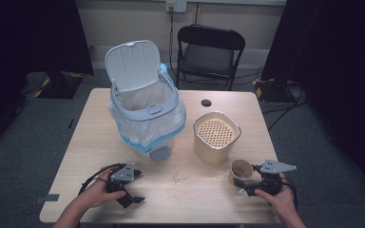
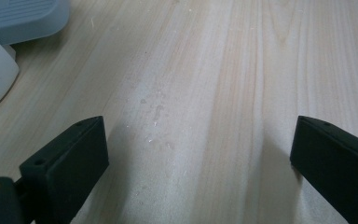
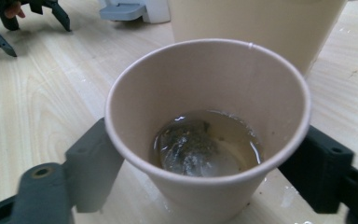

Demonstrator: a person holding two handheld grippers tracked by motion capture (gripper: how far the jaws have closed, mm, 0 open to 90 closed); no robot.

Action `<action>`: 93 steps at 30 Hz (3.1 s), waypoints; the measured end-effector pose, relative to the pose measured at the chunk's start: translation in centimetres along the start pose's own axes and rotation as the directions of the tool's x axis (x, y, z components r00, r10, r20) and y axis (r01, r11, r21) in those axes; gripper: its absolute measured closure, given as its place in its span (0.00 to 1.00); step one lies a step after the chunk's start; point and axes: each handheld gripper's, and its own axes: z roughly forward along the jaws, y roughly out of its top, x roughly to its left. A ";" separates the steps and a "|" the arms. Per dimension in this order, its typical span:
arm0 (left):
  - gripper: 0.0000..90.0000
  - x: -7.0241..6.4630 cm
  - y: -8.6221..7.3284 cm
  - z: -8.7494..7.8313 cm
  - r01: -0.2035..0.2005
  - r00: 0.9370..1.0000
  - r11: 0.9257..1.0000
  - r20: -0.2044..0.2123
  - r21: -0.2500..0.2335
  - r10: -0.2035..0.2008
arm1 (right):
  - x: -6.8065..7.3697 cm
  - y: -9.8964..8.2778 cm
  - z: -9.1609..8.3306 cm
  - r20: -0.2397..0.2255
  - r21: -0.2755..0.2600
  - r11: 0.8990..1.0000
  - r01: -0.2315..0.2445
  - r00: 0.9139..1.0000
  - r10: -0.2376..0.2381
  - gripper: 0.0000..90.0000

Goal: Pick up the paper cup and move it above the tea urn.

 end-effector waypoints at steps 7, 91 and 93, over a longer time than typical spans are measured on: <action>0.04 0.0 0.0 0.0 -0.001 1.000 1.000 0.000 0.000 0.001 | -0.2 -0.2 0.2 0.007 -0.027 1.000 0.009 1.000 -0.009 0.23; 0.03 0.0 0.0 0.0 -0.002 1.000 1.000 0.005 0.005 0.002 | -9.9 8.6 0.9 0.149 0.044 0.996 0.080 0.985 -0.085 0.31; 0.03 0.0 0.0 0.0 -0.001 1.000 1.000 0.006 0.007 0.001 | -10.3 8.9 0.9 0.148 0.046 0.995 0.083 0.985 -0.089 0.31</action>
